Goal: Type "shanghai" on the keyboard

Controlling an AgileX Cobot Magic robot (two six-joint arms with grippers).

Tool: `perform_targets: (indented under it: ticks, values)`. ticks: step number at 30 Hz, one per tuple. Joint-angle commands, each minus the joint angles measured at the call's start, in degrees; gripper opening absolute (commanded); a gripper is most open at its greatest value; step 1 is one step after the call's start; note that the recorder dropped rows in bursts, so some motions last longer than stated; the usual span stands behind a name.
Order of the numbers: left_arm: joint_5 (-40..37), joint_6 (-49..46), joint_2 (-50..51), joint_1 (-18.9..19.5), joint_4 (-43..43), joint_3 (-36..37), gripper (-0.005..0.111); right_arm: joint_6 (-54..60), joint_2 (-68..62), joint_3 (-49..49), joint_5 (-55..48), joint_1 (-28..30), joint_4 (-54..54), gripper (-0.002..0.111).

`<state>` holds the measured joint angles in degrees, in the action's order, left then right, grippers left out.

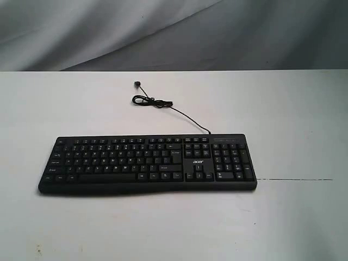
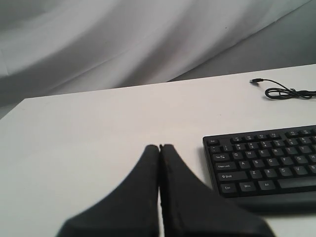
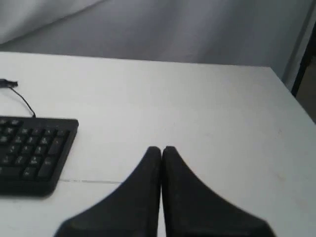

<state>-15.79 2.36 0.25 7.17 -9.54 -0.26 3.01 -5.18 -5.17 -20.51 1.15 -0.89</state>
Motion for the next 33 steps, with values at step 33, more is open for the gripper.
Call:
perform_targets:
  ticks: [33]
  values:
    - [0.6,0.3,-0.2,-0.4,0.0,0.3,0.000,10.4,-63.2,-52.1,-24.0,-23.6,18.0,0.000]
